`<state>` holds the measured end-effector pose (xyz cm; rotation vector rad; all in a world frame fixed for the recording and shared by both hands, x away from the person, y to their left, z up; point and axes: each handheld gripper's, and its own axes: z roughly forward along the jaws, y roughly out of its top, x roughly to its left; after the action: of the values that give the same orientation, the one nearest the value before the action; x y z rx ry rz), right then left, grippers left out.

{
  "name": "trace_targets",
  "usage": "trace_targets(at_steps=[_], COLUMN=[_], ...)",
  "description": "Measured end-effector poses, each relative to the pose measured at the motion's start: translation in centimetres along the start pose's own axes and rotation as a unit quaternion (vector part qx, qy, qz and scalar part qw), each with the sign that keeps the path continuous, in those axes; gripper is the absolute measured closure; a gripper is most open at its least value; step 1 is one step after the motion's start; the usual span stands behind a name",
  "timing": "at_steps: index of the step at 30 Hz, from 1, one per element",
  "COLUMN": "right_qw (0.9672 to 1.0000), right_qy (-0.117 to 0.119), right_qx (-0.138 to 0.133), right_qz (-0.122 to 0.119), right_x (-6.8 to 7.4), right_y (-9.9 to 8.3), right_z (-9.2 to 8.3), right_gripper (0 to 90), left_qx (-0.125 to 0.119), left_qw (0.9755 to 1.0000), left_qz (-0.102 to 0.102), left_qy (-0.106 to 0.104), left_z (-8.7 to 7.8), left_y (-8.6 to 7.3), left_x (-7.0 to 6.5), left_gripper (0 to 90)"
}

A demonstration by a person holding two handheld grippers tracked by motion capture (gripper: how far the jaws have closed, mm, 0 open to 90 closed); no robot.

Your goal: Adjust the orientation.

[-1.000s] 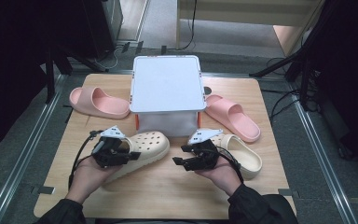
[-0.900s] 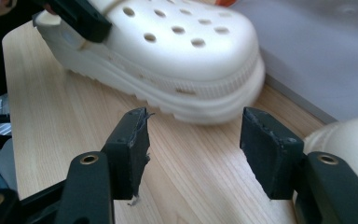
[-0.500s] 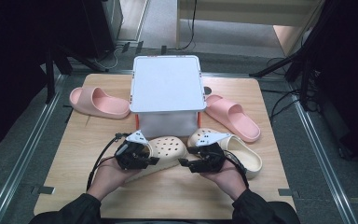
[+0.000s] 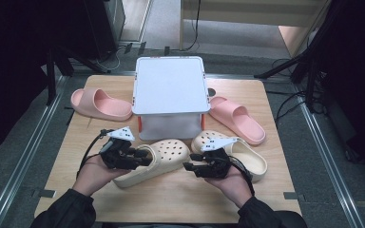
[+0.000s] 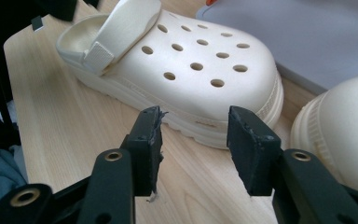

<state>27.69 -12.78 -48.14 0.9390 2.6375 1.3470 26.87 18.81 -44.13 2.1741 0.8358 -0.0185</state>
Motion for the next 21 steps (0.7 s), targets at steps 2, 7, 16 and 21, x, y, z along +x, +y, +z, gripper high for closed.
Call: trace_targets(at_steps=[2, 7, 16, 21], right_qw=[0.9999, 0.9999, 0.9998, 0.9997], right_qy=[0.000, -0.004, -0.009, -0.011], right_qx=[0.006, 0.005, -0.002, -0.009], right_qz=[0.012, 0.015, 0.018, 0.018], right_x=[0.1, 0.4, 1.0, 1.2], right_y=[-0.1, -0.1, -0.2, -0.4], right_z=[0.1, 0.4, 1.0, 1.4], right_gripper=[59.8, 65.8, 82.3, 89.8], left_qx=[-0.007, -0.017, -0.006, -0.005], left_qw=[1.0000, 0.9996, 0.9988, 0.9984], left_qz=[0.004, -0.005, -0.017, -0.023], left_qy=[0.006, 0.024, 0.045, 0.052], left_z=[-0.9, -2.4, -1.3, -0.7], left_y=[0.0, -0.1, -0.6, -1.0], left_x=[0.3, 2.2, 5.7, 7.3], left_gripper=[71.3, 83.4, 88.3, 88.9])
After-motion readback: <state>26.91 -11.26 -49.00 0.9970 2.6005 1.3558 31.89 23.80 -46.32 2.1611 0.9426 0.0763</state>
